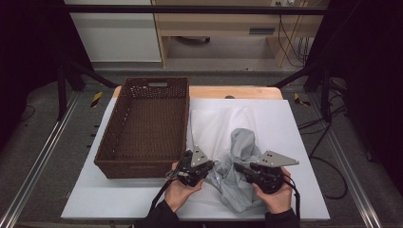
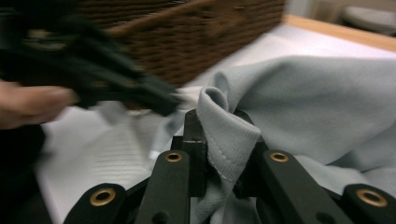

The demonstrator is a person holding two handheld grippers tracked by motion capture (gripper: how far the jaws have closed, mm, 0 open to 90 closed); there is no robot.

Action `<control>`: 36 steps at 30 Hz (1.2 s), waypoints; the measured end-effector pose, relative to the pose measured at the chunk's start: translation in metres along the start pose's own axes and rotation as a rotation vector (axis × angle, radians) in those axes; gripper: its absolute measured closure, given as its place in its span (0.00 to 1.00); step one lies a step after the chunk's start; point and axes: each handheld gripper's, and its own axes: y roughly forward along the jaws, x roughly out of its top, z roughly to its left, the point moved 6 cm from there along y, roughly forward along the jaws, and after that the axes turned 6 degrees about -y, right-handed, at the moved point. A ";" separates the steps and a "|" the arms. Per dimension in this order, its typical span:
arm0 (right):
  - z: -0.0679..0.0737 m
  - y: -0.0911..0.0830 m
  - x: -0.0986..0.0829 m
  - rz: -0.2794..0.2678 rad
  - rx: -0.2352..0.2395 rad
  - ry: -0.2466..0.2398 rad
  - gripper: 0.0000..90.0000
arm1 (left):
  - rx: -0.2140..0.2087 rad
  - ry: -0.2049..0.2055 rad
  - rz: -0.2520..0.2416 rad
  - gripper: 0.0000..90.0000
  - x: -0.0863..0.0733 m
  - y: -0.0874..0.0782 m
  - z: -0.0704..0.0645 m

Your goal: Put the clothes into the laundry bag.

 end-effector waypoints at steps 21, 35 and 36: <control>0.017 0.089 -0.035 0.176 -0.104 0.025 0.86 | -0.031 0.009 -0.053 0.99 0.014 -0.013 -0.004; -0.012 0.023 -0.004 0.060 -0.155 0.047 0.38 | -0.003 0.026 -0.026 0.99 0.006 -0.010 0.000; -0.020 0.023 -0.006 0.063 -0.186 0.056 0.37 | -0.004 0.026 -0.027 0.99 0.006 -0.010 0.000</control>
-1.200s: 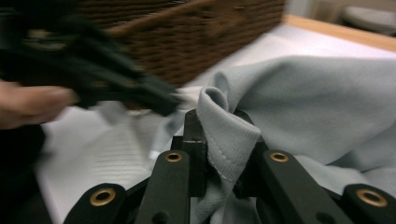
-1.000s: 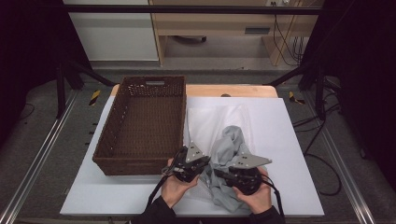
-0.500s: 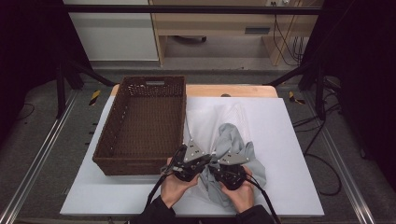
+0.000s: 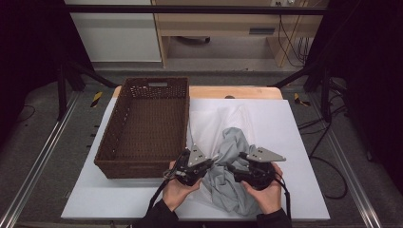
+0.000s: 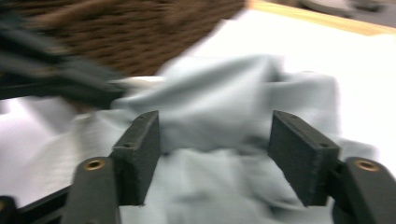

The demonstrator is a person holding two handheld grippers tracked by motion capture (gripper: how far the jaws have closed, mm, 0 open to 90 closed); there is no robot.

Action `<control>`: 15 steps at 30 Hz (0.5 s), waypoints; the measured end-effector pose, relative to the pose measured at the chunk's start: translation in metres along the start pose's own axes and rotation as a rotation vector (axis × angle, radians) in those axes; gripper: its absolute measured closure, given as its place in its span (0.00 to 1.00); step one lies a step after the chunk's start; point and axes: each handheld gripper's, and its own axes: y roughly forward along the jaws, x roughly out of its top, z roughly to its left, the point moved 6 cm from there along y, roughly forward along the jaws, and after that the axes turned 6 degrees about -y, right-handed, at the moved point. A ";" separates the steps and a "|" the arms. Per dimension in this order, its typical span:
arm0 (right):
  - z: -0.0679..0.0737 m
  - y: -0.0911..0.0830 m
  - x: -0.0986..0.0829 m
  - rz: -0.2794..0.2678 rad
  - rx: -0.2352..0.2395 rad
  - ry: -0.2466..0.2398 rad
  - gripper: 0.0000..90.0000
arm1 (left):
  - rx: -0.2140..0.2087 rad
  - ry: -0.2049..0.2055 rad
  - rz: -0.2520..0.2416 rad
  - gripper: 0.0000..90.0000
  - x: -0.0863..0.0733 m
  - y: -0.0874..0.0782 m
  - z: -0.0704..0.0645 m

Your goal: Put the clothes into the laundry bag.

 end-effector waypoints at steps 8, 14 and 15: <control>0.002 0.027 -0.007 0.018 0.075 -0.004 0.81 | 0.001 -0.016 0.007 0.99 -0.001 0.001 0.004; 0.026 0.006 0.003 -0.051 0.214 -0.031 0.98 | 0.008 -0.025 -0.003 0.99 0.001 -0.001 0.007; 0.033 0.006 0.004 -0.050 0.249 -0.042 0.98 | 0.009 -0.028 -0.006 0.99 0.002 -0.002 0.007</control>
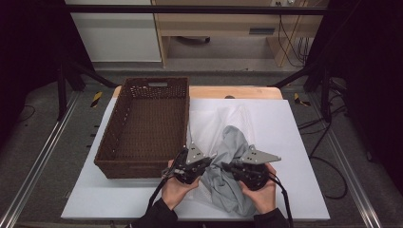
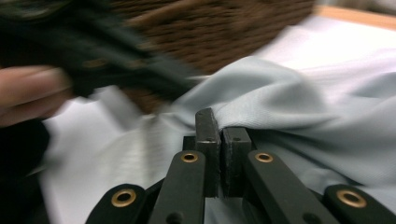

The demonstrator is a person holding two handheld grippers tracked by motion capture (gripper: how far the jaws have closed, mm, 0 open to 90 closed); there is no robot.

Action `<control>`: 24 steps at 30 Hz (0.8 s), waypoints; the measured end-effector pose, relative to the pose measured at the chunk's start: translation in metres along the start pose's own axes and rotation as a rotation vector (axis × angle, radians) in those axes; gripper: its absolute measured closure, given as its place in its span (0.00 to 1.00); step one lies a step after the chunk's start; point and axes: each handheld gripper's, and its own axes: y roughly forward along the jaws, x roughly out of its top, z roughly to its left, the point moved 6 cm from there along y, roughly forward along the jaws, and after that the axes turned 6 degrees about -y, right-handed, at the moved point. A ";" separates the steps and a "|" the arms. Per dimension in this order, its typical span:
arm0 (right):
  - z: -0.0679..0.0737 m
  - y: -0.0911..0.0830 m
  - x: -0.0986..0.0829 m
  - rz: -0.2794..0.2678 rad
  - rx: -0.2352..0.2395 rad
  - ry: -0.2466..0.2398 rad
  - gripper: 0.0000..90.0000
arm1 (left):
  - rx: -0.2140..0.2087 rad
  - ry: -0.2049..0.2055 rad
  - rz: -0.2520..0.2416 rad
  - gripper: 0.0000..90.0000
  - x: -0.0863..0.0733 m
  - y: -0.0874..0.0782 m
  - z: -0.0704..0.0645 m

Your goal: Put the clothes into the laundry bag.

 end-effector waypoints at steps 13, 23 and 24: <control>0.000 0.065 -0.029 0.115 -0.144 -0.035 0.96 | -0.030 0.017 -0.022 0.99 0.005 -0.005 -0.011; 0.003 0.022 -0.009 0.079 -0.063 -0.015 0.69 | -0.016 0.008 -0.004 0.99 0.000 -0.003 -0.003; -0.001 0.011 -0.004 0.058 -0.076 -0.010 0.68 | -0.015 0.008 -0.003 0.99 0.000 -0.003 -0.003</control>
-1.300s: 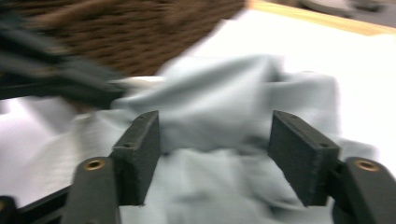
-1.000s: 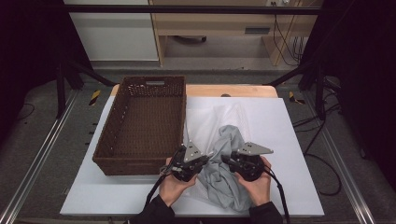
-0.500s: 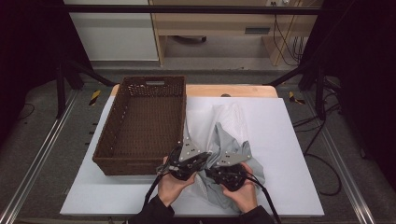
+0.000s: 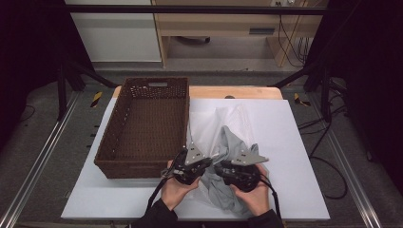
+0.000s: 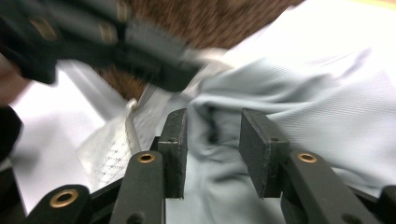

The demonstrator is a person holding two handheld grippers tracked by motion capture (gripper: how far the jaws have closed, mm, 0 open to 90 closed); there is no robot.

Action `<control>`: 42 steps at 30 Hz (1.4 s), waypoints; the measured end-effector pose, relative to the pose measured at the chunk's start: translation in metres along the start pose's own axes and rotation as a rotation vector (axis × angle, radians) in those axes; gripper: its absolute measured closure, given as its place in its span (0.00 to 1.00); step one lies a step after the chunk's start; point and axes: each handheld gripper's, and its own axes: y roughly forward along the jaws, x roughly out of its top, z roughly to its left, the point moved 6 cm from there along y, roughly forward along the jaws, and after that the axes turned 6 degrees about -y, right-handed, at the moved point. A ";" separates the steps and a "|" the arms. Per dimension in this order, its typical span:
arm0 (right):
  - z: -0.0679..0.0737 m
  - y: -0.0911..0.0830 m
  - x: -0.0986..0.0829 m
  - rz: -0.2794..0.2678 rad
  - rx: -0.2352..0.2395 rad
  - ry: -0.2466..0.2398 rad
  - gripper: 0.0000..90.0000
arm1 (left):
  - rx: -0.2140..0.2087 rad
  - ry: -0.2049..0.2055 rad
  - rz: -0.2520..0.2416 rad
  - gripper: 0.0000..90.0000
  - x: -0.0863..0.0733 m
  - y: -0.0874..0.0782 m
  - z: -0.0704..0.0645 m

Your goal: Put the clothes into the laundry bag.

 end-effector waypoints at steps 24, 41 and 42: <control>-0.037 -0.013 -0.010 0.015 -0.101 0.057 0.82 | 0.017 -0.010 0.021 0.99 -0.004 0.003 0.007; 0.011 -0.004 -0.006 0.032 0.106 -0.090 0.90 | 0.023 -0.018 -0.010 0.99 0.003 -0.005 0.006; 0.013 0.001 -0.008 0.043 0.109 -0.090 0.90 | 0.018 -0.018 -0.024 0.99 0.006 -0.008 0.004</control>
